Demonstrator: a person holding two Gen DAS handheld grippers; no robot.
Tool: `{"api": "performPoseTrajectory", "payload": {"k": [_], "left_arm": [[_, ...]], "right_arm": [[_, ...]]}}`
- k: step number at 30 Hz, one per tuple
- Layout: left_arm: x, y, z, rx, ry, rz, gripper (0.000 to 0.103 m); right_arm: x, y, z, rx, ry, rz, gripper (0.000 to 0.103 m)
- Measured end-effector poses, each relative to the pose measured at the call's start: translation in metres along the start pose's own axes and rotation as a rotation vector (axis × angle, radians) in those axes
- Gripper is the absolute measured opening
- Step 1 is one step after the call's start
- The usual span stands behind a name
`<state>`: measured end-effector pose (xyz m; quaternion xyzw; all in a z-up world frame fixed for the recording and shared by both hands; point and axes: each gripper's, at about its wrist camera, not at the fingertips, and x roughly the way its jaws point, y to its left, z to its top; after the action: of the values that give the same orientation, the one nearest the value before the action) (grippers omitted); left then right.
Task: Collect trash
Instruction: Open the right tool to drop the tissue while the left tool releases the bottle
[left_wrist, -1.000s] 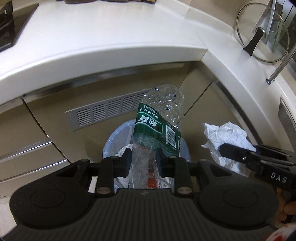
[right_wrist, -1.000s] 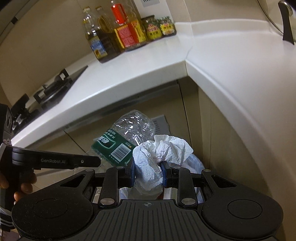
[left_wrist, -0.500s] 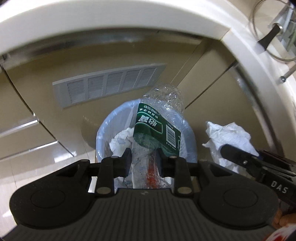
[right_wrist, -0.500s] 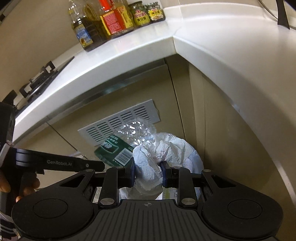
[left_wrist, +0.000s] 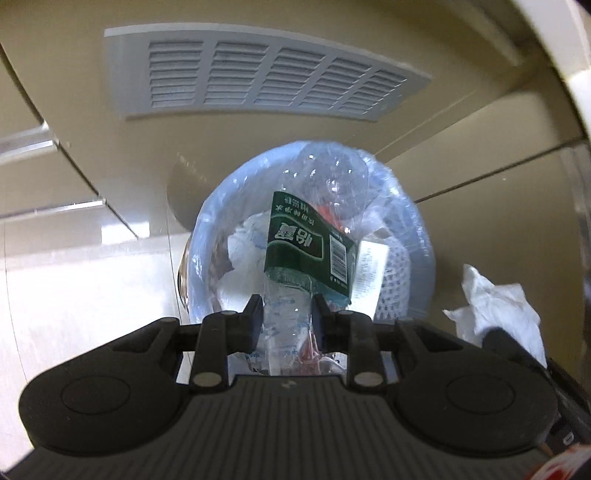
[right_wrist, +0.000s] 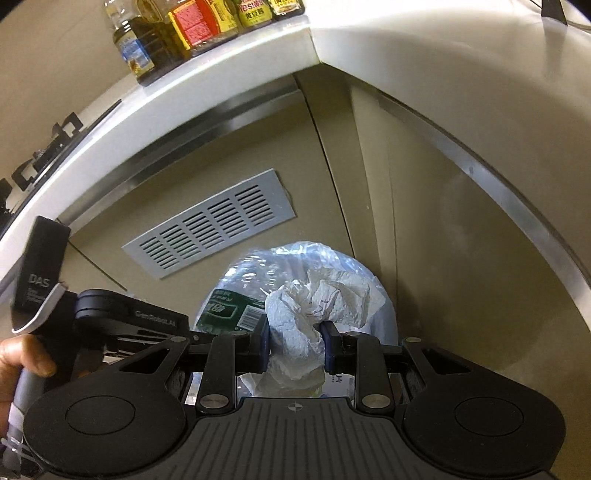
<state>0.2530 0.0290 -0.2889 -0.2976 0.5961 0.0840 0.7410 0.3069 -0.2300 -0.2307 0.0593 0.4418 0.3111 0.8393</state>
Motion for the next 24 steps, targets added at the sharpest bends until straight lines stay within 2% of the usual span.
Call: {"api": "performPoseTrajectory", "payload": {"k": [8,12,14,20,24], "left_arm": [[0.018,-0.005,-0.005,0.042,0.026,0.007,0.025],[0.013,-0.009,-0.006,0.099,0.015,0.001,0.027],[0.010,-0.010,-0.006,0.114,0.013,-0.010,0.035],[0.000,-0.010,-0.004,0.130,0.001,-0.034,0.036],[-0.010,-0.017,-0.004,0.217,-0.046,-0.014,0.036]], "right_arm": [[0.013,-0.006,-0.003,0.011,0.013,0.003,0.027],[0.020,-0.006,-0.004,0.010,0.020,0.009,0.027],[0.024,-0.007,-0.006,0.015,0.027,0.012,0.027],[0.033,-0.005,-0.005,0.005,0.037,0.011,0.027],[0.039,-0.005,-0.003,0.006,0.017,0.010,0.027]]}}
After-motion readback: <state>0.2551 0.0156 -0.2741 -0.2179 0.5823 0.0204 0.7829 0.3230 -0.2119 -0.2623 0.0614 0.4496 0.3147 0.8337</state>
